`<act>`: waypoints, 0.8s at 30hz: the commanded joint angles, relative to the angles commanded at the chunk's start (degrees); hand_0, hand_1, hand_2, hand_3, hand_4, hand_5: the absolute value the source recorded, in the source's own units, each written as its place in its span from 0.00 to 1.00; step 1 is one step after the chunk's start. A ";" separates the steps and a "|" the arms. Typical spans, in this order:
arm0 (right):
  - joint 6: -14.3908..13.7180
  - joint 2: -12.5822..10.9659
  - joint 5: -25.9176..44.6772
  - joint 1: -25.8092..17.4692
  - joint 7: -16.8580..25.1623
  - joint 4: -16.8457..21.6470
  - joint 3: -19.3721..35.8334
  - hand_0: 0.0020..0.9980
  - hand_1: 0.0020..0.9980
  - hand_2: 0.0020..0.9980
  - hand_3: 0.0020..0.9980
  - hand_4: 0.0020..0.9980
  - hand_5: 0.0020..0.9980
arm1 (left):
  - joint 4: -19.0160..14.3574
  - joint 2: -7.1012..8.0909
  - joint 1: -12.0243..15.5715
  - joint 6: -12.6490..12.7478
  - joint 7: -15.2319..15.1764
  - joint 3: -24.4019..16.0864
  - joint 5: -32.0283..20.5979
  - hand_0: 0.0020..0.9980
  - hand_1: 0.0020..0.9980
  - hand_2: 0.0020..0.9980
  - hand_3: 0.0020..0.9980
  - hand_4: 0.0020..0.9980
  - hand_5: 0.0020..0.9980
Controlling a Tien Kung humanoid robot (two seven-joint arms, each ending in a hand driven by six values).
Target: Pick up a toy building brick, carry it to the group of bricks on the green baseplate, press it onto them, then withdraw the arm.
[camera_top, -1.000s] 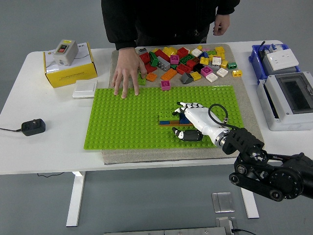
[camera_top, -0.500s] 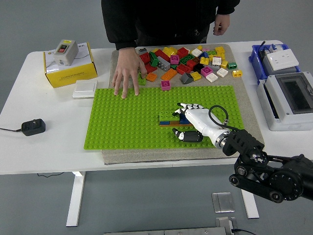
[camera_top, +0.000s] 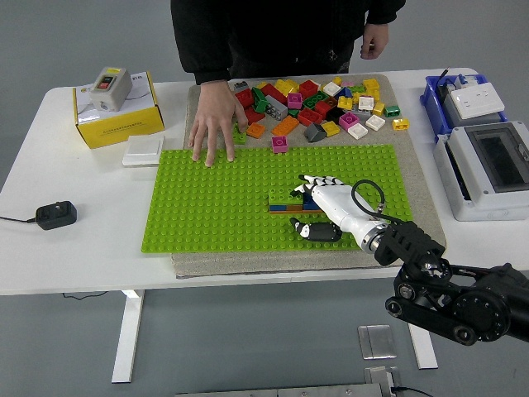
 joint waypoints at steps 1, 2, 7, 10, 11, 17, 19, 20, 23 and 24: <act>-0.03 0.05 -0.01 -0.08 0.03 -0.06 0.09 1.00 0.99 1.00 0.77 0.61 0.49 | 0.00 -0.01 0.01 -0.01 0.01 -0.12 0.11 0.61 0.60 0.48 0.59 0.13 0.70; -0.05 0.07 -0.01 -0.13 0.04 -0.10 0.14 1.00 0.99 1.00 0.77 0.61 0.49 | 0.00 -0.02 0.01 -0.02 0.03 -0.23 0.22 0.61 0.60 0.48 0.59 0.13 0.70; -0.22 0.15 0.15 -0.51 0.28 -0.47 0.67 1.00 0.99 1.00 0.77 0.61 0.49 | 0.00 -0.03 0.00 -0.01 0.01 -0.31 0.29 0.61 0.60 0.48 0.59 0.13 0.70; -0.28 0.17 0.22 -0.72 0.38 -0.62 0.83 1.00 0.99 1.00 0.77 0.61 0.49 | 0.00 -0.06 0.02 -0.02 0.03 -0.40 0.38 0.61 0.60 0.48 0.59 0.13 0.70; -0.29 0.17 0.24 -0.76 0.40 -0.65 0.85 1.00 0.99 1.00 0.77 0.61 0.49 | 0.00 -0.07 0.03 -0.03 0.03 -0.41 0.40 0.61 0.60 0.48 0.59 0.13 0.70; -0.21 0.14 0.35 -0.88 0.44 -0.95 0.81 1.00 0.99 1.00 0.77 0.61 0.49 | 0.00 -0.16 0.03 -0.03 0.06 -0.36 0.33 0.61 0.60 0.48 0.59 0.13 0.70; -0.19 0.06 0.36 -0.84 0.45 -0.91 0.89 1.00 0.99 1.00 0.77 0.61 0.49 | 0.00 -0.17 0.05 -0.05 0.08 -0.47 0.42 0.61 0.60 0.48 0.59 0.13 0.70; -0.20 0.01 0.37 -0.81 0.47 -0.85 0.94 1.00 0.99 1.00 0.77 0.61 0.49 | 0.00 -0.16 0.07 -0.06 0.09 -0.51 0.46 0.61 0.60 0.48 0.59 0.13 0.70; -0.33 -0.15 0.52 -0.63 0.65 -0.49 1.24 1.00 0.99 1.00 0.76 0.60 0.49 | 0.00 -0.15 0.12 -0.09 0.12 -0.75 0.68 0.61 0.60 0.48 0.59 0.13 0.70; -0.38 -0.20 0.62 -0.55 0.74 -0.37 1.35 1.00 0.99 1.00 0.76 0.60 0.49 | 0.00 -0.15 0.14 -0.10 0.13 -0.78 0.70 0.61 0.60 0.48 0.59 0.13 0.70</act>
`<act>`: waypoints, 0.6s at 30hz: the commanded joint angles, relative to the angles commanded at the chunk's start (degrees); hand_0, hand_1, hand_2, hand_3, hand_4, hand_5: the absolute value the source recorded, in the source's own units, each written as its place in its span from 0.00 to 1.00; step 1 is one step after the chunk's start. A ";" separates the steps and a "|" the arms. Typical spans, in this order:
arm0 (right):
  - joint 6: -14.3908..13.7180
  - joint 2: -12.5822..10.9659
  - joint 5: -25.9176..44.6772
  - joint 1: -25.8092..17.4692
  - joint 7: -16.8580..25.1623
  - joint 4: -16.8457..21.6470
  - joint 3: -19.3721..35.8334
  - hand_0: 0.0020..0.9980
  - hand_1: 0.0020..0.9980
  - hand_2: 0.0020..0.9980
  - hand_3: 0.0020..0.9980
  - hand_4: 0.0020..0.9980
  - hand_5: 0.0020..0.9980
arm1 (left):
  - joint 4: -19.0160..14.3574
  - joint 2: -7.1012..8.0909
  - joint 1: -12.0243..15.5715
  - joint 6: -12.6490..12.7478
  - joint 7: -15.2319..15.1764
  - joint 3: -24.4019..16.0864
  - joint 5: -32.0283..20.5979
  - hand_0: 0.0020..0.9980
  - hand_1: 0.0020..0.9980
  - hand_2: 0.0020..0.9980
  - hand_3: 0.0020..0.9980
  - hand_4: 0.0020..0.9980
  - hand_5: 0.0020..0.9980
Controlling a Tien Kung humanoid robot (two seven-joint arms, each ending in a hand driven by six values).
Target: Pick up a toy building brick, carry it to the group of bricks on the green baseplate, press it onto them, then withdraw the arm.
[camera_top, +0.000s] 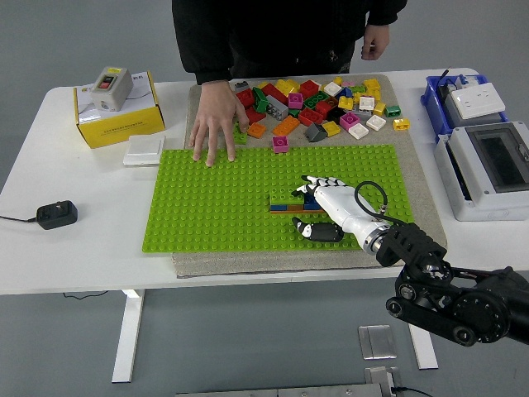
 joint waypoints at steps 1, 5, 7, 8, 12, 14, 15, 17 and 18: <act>-0.07 -0.06 0.27 0.10 0.20 0.16 0.16 1.00 0.99 1.00 0.76 0.60 0.49 | 0.00 -0.01 0.02 -0.02 0.02 -0.08 0.09 0.61 0.60 0.48 0.59 0.13 0.70; -0.26 -0.24 1.15 0.47 0.95 0.63 0.73 1.00 1.00 1.00 0.76 0.60 0.49 | 0.00 -0.04 0.11 -0.07 0.09 -0.19 0.23 0.61 0.60 0.48 0.59 0.14 0.70; -0.28 -0.30 1.26 0.69 1.18 0.71 0.97 1.00 1.00 1.00 0.76 0.60 0.49 | 0.00 -0.05 0.13 -0.08 0.12 -0.17 0.24 0.61 0.60 0.48 0.59 0.14 0.70; -0.25 -0.33 1.27 0.82 1.25 0.72 1.08 1.00 1.00 1.00 0.76 0.60 0.49 | 0.00 -0.04 0.15 -0.08 0.13 -0.10 0.16 0.61 0.60 0.48 0.59 0.14 0.70; -0.21 -0.44 1.26 1.03 1.31 0.77 1.23 1.00 0.99 1.00 0.76 0.61 0.49 | 0.00 -0.02 0.21 -0.08 0.15 -0.08 0.15 0.61 0.60 0.48 0.59 0.14 0.70; -0.19 -0.48 1.17 1.04 1.30 0.80 1.23 1.00 0.99 1.00 0.76 0.61 0.49 | 0.00 -0.02 0.25 -0.08 0.15 -0.13 0.19 0.61 0.60 0.48 0.59 0.14 0.70; -0.19 -0.50 1.10 1.01 1.28 0.79 1.22 1.00 0.99 1.00 0.76 0.61 0.49 | 0.00 -0.03 0.28 -0.08 0.15 -0.16 0.21 0.61 0.60 0.48 0.59 0.14 0.70; -0.15 -0.56 1.09 0.89 1.26 0.69 1.08 1.00 1.00 1.00 0.76 0.61 0.49 | 0.00 -0.06 0.33 -0.09 0.15 -0.24 0.28 0.61 0.60 0.48 0.59 0.14 0.70; -0.12 -0.62 1.07 0.78 1.24 0.62 1.00 1.00 1.00 1.00 0.76 0.61 0.49 | 0.00 -0.09 0.37 -0.09 0.15 -0.27 0.31 0.61 0.60 0.48 0.59 0.14 0.70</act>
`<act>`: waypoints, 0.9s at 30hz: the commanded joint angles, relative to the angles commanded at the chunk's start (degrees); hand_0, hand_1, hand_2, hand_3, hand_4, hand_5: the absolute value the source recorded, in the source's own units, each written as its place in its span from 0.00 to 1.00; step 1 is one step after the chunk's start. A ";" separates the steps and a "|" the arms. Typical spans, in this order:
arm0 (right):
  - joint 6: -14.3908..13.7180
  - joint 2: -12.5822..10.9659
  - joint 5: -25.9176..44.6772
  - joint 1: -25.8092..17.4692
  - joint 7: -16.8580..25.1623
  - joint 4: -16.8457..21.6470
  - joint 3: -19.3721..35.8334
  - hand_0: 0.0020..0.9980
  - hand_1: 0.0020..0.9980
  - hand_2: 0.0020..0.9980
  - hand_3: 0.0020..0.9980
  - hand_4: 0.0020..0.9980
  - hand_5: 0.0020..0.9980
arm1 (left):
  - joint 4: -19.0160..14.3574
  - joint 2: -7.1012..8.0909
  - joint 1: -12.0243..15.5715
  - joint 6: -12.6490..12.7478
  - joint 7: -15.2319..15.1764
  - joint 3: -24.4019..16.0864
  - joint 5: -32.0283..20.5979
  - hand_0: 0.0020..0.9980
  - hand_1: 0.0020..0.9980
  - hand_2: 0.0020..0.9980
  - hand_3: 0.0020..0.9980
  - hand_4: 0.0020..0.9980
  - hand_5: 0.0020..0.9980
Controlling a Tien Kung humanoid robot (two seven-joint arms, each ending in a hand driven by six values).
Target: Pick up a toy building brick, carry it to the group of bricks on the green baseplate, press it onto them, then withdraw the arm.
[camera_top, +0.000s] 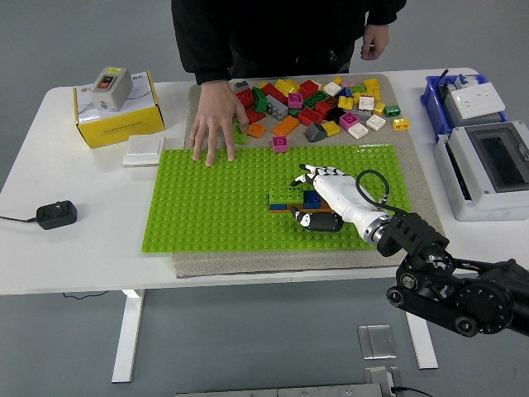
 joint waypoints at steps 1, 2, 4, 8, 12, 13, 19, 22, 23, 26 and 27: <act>0.02 -0.05 -0.01 -0.09 -0.01 -0.06 -0.06 1.00 1.00 1.00 0.76 0.61 0.49 | 0.00 -0.02 0.03 0.00 -0.01 -0.04 0.04 0.61 0.60 0.48 0.59 0.14 0.70; 0.02 -0.09 -0.04 -0.15 -0.03 -0.09 -0.10 1.00 1.00 1.00 0.76 0.61 0.49 | 0.00 -0.02 0.05 0.00 -0.01 -0.09 0.09 0.61 0.60 0.48 0.59 0.14 0.70; 0.04 -0.21 -0.10 -0.31 -0.06 -0.16 -0.20 1.00 1.00 1.00 0.76 0.61 0.49 | 0.00 -0.03 0.09 0.02 -0.03 -0.07 0.05 0.61 0.60 0.48 0.59 0.14 0.70; 0.02 -0.39 -0.05 -0.59 -0.04 -0.19 -0.43 1.00 0.99 1.00 0.76 0.61 0.50 | 0.00 -0.05 0.12 0.05 -0.06 -0.01 -0.05 0.61 0.60 0.48 0.59 0.14 0.70; 0.00 -0.36 0.07 -0.82 0.04 -0.35 -0.69 1.00 0.99 1.00 0.76 0.61 0.50 | 0.00 -0.06 0.12 0.09 -0.12 0.16 -0.20 0.61 0.60 0.48 0.59 0.14 0.70; -0.02 -0.35 0.04 -0.86 0.03 -0.39 -0.74 1.00 0.99 1.00 0.76 0.61 0.50 | 0.00 -0.08 0.10 0.10 -0.13 0.27 -0.31 0.61 0.60 0.48 0.59 0.14 0.70; 0.02 -0.35 -0.04 -0.97 -0.03 -0.54 -0.99 1.00 0.99 1.00 0.76 0.61 0.50 | 0.00 -0.02 0.06 0.15 -0.22 0.53 -0.49 0.61 0.60 0.48 0.59 0.14 0.70; 0.07 -0.29 -0.14 -1.06 -0.02 -0.75 -1.13 1.00 0.99 1.00 0.76 0.61 0.50 | 0.00 0.06 0.02 0.16 -0.26 0.59 -0.47 0.61 0.60 0.48 0.59 0.14 0.70; 0.08 -0.27 -0.16 -1.08 -0.01 -0.80 -1.17 1.00 0.99 1.00 0.76 0.61 0.50 | 0.00 0.08 0.01 0.16 -0.27 0.59 -0.46 0.61 0.60 0.48 0.59 0.14 0.70; 0.13 -0.19 -0.21 -1.14 -0.01 -0.91 -1.40 1.00 0.99 1.00 0.76 0.61 0.50 | 0.00 0.13 -0.08 0.19 -0.30 0.76 -0.59 0.61 0.60 0.48 0.59 0.14 0.70; 0.15 -0.16 -0.19 -1.15 0.00 -0.94 -1.46 1.00 0.99 1.00 0.76 0.61 0.50 | 0.00 0.15 -0.10 0.20 -0.31 0.78 -0.60 0.61 0.60 0.48 0.59 0.14 0.70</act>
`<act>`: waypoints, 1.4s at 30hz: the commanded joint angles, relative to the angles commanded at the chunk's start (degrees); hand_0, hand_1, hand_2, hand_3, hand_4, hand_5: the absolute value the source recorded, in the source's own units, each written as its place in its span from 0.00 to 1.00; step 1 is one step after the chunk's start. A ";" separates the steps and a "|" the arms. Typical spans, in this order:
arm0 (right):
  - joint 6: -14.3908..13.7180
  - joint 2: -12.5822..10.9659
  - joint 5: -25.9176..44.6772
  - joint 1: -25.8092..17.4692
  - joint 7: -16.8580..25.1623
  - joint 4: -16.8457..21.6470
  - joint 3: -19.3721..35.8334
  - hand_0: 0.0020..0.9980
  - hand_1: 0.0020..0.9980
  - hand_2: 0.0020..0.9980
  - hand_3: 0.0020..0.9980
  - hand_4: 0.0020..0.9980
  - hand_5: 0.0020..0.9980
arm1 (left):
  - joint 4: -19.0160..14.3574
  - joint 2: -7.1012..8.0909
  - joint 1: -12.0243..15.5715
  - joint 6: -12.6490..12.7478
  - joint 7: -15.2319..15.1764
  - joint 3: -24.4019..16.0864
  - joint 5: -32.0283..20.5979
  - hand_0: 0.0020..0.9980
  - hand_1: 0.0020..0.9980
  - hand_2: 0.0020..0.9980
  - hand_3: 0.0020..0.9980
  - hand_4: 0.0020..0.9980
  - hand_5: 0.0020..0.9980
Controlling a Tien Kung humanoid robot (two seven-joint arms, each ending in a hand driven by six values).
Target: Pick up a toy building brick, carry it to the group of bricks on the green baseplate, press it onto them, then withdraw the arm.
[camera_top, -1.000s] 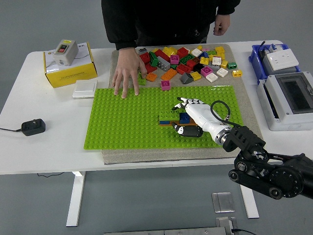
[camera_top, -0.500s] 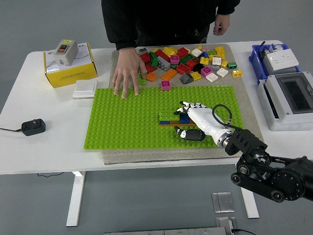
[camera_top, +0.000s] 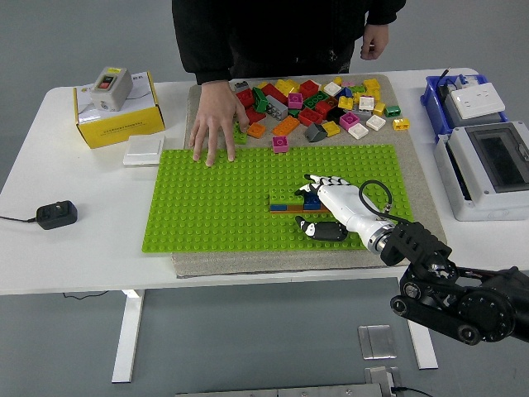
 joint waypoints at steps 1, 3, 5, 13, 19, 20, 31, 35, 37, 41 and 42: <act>0.02 0.03 0.03 0.00 0.01 -0.03 -0.04 1.00 0.99 1.00 0.76 0.61 0.50 | 0.00 0.00 -0.01 0.01 0.00 -0.02 0.02 0.61 0.60 0.48 0.59 0.14 0.70; 0.05 0.10 0.09 0.00 0.04 -0.07 -0.06 1.00 0.99 1.00 0.76 0.61 0.50 | 0.00 0.01 -0.03 0.00 -0.01 -0.06 0.10 0.61 0.60 0.48 0.59 0.14 0.70; 0.07 0.14 0.12 0.01 0.04 -0.15 0.00 1.00 0.99 1.00 0.76 0.61 0.50 | 0.00 0.01 -0.05 0.02 -0.03 0.02 0.02 0.61 0.60 0.48 0.59 0.14 0.70; 0.01 0.16 0.11 0.10 0.04 -0.07 0.19 1.00 0.99 1.00 0.76 0.61 0.50 | 0.00 -0.02 -0.13 0.09 -0.06 0.49 -0.49 0.61 0.60 0.49 0.59 0.14 0.70; 0.03 -0.03 0.31 0.74 0.03 0.64 1.06 1.00 0.99 1.00 0.76 0.61 0.51 | 0.00 -0.04 -0.14 0.04 0.00 0.31 -0.33 0.61 0.60 0.49 0.59 0.14 0.70; 0.02 -0.07 0.35 0.84 0.03 0.77 1.21 1.00 0.99 1.00 0.76 0.61 0.51 | 0.00 -0.03 -0.15 0.03 0.00 0.32 -0.35 0.61 0.60 0.49 0.59 0.14 0.70; -0.02 0.87 0.34 2.00 -0.14 1.70 0.64 1.00 0.99 1.00 0.76 0.61 0.51 | 0.00 -0.03 -0.19 -0.04 0.07 -0.20 0.19 0.61 0.60 0.49 0.59 0.14 0.71; 0.03 1.35 0.46 2.43 -0.17 1.50 -0.07 1.00 0.99 1.00 0.76 0.61 0.51 | 0.00 0.03 -0.18 -0.06 0.06 -0.36 0.37 0.61 0.60 0.49 0.59 0.14 0.71; 0.09 1.61 0.55 2.66 -0.18 1.20 -0.33 1.00 0.99 1.00 0.76 0.61 0.51 | 0.00 0.07 -0.21 -0.05 0.06 -0.31 0.34 0.61 0.60 0.49 0.59 0.14 0.71; 0.21 2.07 0.77 3.05 -0.20 0.46 -0.74 1.00 0.99 1.00 0.76 0.62 0.52 | 0.00 0.08 -0.27 -0.04 0.06 -0.03 0.11 0.61 0.60 0.49 0.59 0.14 0.71; 0.25 2.17 0.85 3.14 -0.19 0.27 -0.91 1.00 0.99 1.00 0.76 0.62 0.52 | 0.00 0.08 -0.28 -0.04 0.06 0.03 0.06 0.61 0.60 0.49 0.59 0.14 0.71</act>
